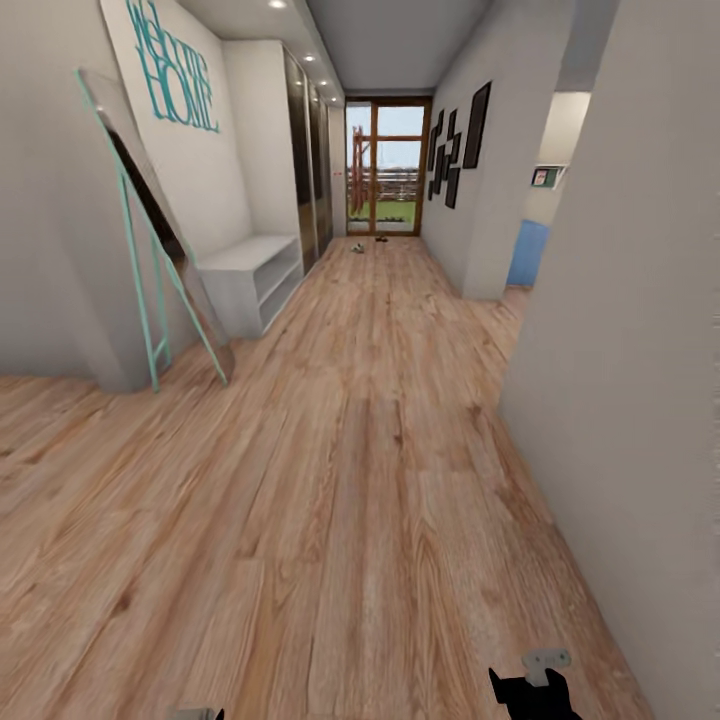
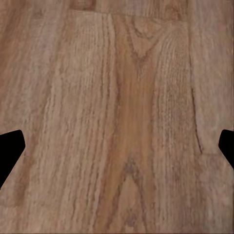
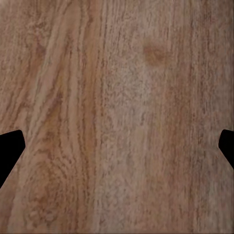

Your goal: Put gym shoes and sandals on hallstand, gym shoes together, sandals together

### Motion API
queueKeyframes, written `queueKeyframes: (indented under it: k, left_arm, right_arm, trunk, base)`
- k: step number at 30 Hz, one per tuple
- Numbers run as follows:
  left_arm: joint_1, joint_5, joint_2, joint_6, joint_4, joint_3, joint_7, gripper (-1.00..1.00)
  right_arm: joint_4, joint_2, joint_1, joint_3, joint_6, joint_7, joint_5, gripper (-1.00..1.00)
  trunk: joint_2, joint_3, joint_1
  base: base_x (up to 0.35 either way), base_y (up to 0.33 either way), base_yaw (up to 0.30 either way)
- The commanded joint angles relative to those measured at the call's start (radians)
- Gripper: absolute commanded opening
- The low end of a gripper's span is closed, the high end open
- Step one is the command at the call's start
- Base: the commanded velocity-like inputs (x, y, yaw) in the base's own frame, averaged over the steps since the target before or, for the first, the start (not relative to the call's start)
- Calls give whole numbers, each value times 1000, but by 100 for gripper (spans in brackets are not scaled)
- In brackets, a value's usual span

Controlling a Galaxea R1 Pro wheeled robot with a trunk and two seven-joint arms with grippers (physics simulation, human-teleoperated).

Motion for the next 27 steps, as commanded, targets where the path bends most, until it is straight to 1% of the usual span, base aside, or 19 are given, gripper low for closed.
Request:
queueKeyframes:
  k: [1,14,19,27]
  left_arm:
    - [0,10,0,-1,0,4,-10,100]
    - [0,10,-1,-1,0,3,-11,100]
    - [0,10,-1,-1,0,3,-11,100]
    - [0,10,-1,-1,0,3,-11,100]
  right_arm:
    - [1,0,-1,-9,-3,6,4,100]
    - [0,1,-1,-9,-3,6,3,100]
    - [0,2,-1,-8,-2,6,3,100]
    - [1,2,-1,-8,-1,12,6,100]
  trunk:
    - [0,-1,0]
    - [0,-1,0]
    - [0,-1,0]
    - [0,-1,0]
  base:
    - [338,0,-300]
    - [338,0,-289]
    - [338,0,-94]
    - [338,0,-15]
